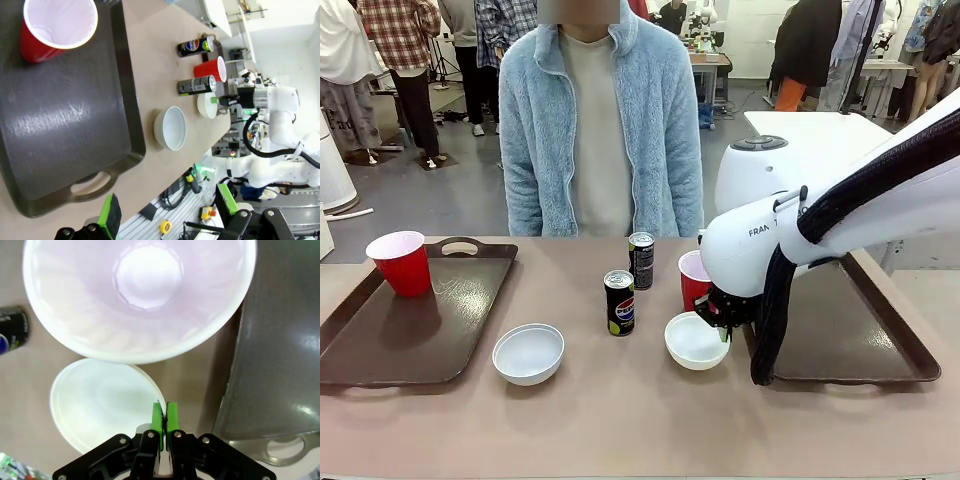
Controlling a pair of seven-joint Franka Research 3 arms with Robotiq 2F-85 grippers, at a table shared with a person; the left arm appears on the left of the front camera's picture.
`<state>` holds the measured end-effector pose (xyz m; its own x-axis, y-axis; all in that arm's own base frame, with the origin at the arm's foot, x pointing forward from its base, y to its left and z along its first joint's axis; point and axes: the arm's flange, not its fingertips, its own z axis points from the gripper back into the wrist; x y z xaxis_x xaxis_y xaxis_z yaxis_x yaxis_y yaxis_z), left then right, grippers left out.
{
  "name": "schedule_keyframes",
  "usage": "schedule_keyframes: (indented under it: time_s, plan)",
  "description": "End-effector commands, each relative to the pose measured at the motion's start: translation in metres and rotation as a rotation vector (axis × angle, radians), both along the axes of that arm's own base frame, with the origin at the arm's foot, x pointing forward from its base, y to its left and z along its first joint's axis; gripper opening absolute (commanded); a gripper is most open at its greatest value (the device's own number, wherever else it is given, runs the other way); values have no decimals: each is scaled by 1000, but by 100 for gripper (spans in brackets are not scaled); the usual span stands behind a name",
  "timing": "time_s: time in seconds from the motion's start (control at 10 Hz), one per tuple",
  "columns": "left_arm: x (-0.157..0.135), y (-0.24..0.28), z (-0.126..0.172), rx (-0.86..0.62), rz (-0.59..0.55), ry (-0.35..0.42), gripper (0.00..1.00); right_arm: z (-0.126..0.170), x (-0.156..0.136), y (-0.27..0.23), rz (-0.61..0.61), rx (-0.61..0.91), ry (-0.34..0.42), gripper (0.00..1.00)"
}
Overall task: Prepare tableware on both trays.
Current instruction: Pick up a Picnic Bowl from the table and place it on a Handle tray.
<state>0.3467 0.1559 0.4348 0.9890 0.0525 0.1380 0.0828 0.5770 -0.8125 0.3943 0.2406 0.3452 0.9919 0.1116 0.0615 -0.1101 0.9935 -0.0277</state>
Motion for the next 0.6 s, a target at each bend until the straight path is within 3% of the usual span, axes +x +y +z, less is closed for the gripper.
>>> schedule_keyframes:
  time_s: [0.0, 0.1, 0.3, 0.5]
  plan:
    - [-1, 0, 2, -11, 2, -4, 100, 4, 6, 1, -46, 3, 11, 0]
    - [-1, 0, 2, -11, 2, -4, 100, 20, 1, -1, -30, 8, 32, 0]
    - [-1, 0, 2, -11, 2, -4, 100, 77, -10, -16, -40, 60, -42, 0]
    - [-1, 0, 2, -11, 2, -4, 100, 120, -2, -53, -120, 85, -87, 0]
